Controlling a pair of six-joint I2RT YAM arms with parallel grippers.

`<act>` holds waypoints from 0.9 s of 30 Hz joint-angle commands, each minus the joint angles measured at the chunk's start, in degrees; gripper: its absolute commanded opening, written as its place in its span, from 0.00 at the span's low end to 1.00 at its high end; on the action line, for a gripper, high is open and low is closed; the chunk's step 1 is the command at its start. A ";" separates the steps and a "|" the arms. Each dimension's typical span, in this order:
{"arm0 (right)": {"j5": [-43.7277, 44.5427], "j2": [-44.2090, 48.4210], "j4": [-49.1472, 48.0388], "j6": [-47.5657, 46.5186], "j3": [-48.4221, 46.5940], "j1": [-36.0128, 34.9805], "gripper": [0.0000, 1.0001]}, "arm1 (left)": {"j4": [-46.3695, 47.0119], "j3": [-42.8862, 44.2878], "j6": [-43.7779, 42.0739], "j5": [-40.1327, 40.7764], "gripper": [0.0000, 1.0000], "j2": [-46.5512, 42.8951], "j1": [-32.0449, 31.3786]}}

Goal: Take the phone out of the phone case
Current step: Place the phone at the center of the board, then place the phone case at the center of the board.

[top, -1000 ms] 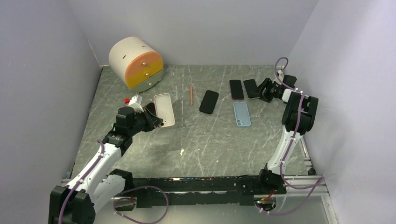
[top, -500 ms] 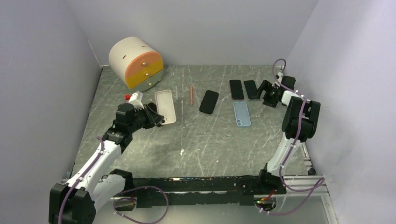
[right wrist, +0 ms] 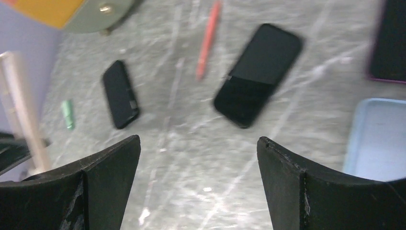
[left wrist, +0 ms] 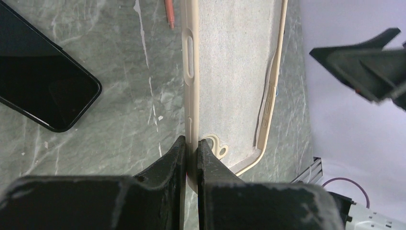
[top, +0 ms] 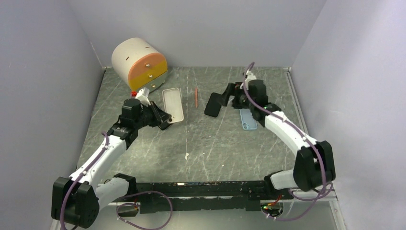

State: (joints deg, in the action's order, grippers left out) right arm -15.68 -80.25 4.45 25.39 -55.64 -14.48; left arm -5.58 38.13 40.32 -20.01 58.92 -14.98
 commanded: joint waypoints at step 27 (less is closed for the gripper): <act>23.76 -13.97 7.58 3.38 -22.54 -34.97 0.57 | -6.14 8.07 1.71 13.27 0.02 2.48 -9.87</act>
State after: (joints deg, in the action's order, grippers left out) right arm 6.13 -93.23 9.82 30.87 -73.80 -49.19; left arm -13.72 43.88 42.28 -7.35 62.48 -24.38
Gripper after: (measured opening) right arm 0.628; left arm 0.126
